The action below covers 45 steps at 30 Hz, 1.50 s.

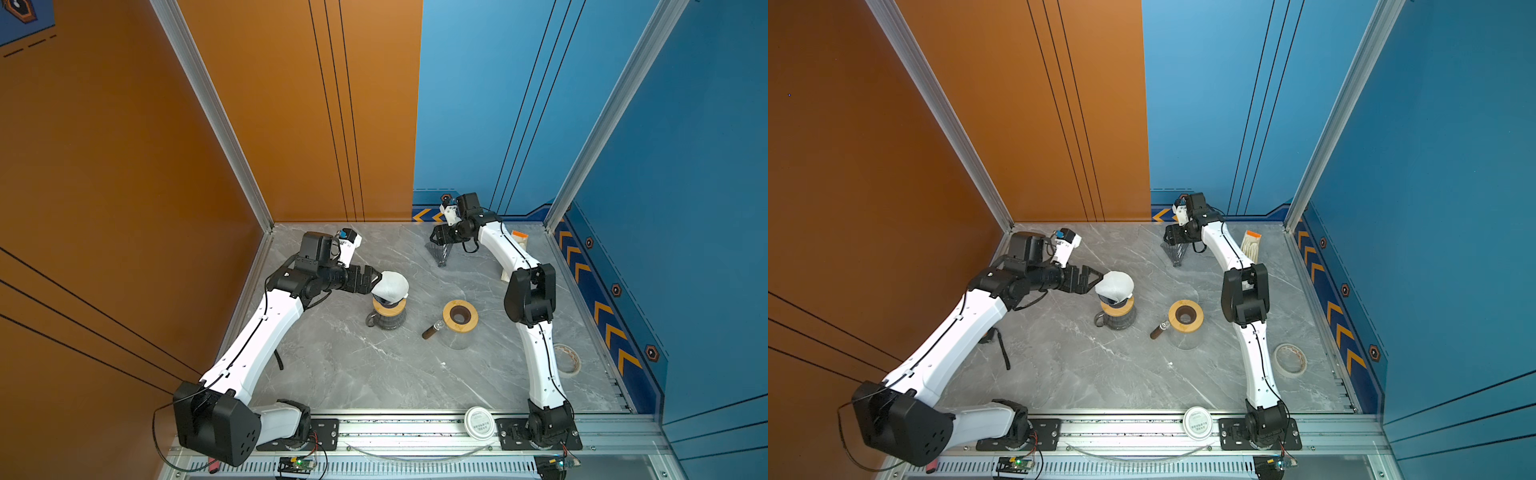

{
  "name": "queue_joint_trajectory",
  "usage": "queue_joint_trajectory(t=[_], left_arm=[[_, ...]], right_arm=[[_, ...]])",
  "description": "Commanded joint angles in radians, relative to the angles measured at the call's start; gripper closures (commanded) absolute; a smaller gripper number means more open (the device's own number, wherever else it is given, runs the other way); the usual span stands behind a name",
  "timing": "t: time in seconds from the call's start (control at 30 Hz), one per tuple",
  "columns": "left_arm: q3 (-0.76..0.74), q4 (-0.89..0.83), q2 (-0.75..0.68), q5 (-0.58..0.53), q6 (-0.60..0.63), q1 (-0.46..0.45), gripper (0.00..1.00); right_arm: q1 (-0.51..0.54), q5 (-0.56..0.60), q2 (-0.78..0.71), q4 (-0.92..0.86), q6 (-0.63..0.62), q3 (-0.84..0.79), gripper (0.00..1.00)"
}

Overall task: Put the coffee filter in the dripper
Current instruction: 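Lower the open right gripper around the glass dripper's rim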

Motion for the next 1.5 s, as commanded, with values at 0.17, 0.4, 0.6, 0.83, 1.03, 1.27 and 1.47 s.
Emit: queue_joint_trajectory(t=[0.17, 0.4, 0.6, 0.83, 1.03, 1.27, 1.47], left_arm=[[0.038, -0.028, 0.020, -0.026, -0.010, -0.011, 0.02], [0.037, -0.031, 0.022, -0.033, -0.007, -0.014, 0.02], [0.037, -0.031, 0.023, -0.033, -0.006, -0.015, 0.02], [0.039, -0.031, 0.022, -0.032, -0.004, -0.018, 0.02], [0.043, -0.031, 0.024, -0.034, -0.004, -0.024, 0.02], [0.045, -0.031, 0.024, -0.038, -0.004, -0.031, 0.02], [0.043, -0.031, 0.025, -0.039, -0.002, -0.032, 0.02]], right_arm=[[-0.008, -0.096, 0.047, 0.027, -0.015, 0.024, 0.23], [-0.009, -0.119, 0.042, 0.027, -0.017, 0.006, 0.25], [-0.011, -0.129, -0.004, 0.027, -0.024, -0.068, 0.29], [-0.008, -0.145, -0.072, 0.030, -0.029, -0.171, 0.33], [0.002, -0.155, -0.126, 0.045, -0.029, -0.237, 0.37], [0.013, -0.197, -0.189, 0.131, 0.024, -0.343, 0.46], [0.012, -0.212, -0.191, 0.139, 0.051, -0.380, 0.53]])
